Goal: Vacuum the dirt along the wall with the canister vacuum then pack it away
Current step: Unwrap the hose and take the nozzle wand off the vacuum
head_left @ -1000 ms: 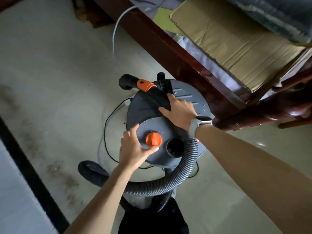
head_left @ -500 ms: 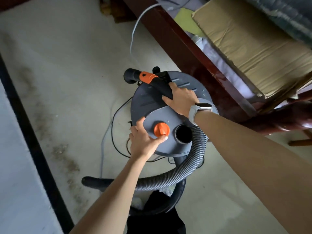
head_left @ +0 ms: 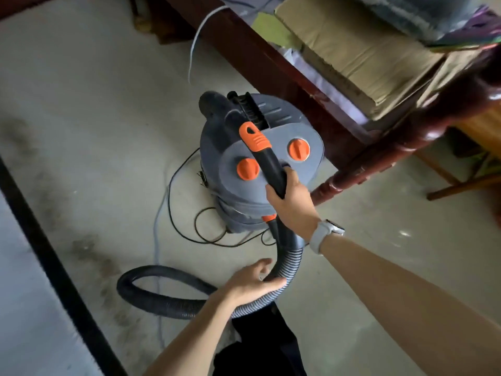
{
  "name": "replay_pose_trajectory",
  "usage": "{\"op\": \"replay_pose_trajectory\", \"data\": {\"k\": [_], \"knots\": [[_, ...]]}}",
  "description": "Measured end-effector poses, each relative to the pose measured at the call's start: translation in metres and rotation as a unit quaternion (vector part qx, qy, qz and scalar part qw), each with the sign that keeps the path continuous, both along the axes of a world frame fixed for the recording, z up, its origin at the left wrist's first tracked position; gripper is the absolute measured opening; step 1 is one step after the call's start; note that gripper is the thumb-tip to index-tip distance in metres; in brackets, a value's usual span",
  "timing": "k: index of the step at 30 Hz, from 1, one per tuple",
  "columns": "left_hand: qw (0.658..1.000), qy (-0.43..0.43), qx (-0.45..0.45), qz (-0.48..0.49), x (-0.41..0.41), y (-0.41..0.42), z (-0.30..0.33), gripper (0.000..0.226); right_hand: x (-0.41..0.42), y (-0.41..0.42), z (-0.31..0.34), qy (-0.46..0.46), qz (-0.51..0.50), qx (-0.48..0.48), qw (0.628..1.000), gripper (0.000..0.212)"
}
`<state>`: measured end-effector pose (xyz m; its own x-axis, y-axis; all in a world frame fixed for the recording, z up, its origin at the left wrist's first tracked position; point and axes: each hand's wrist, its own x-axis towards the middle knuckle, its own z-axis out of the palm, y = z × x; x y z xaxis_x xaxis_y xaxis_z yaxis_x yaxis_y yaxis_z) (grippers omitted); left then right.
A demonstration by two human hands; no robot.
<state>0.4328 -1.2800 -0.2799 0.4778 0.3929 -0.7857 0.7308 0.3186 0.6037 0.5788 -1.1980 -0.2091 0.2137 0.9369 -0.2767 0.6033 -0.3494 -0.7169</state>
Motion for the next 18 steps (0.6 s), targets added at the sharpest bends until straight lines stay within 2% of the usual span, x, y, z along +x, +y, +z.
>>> {"op": "replay_pose_trajectory", "data": {"k": [2, 5, 8, 10, 13, 18], "knots": [[0.999, -0.012, -0.016, -0.029, -0.003, -0.026, 0.006, 0.052, -0.002, -0.030, 0.004, 0.038, -0.049, 0.012, 0.998, 0.037], [0.995, 0.000, 0.041, -0.090, -0.017, -0.061, 0.010, 0.053, 0.003, -0.066, 0.010, 0.063, -0.101, 0.037, 0.992, 0.026], [0.973, 0.067, 0.119, -0.188, -0.044, -0.089, 0.003, 0.056, 0.020, -0.100, 0.013, 0.040, -0.101, 0.046, 0.993, 0.024], [0.955, 0.112, 0.138, -0.236, -0.055, -0.105, 0.000, 0.059, 0.032, -0.123, 0.016, 0.016, -0.098, 0.040, 0.994, 0.029], [0.952, 0.107, 0.159, -0.240, -0.036, -0.125, 0.008, 0.056, 0.053, -0.144, 0.028, -0.055, -0.091, 0.032, 0.994, 0.035], [0.980, -0.009, 0.132, -0.151, 0.071, -0.153, 0.041, 0.044, 0.114, -0.134, 0.085, -0.264, -0.028, 0.061, 0.962, 0.045]]}}
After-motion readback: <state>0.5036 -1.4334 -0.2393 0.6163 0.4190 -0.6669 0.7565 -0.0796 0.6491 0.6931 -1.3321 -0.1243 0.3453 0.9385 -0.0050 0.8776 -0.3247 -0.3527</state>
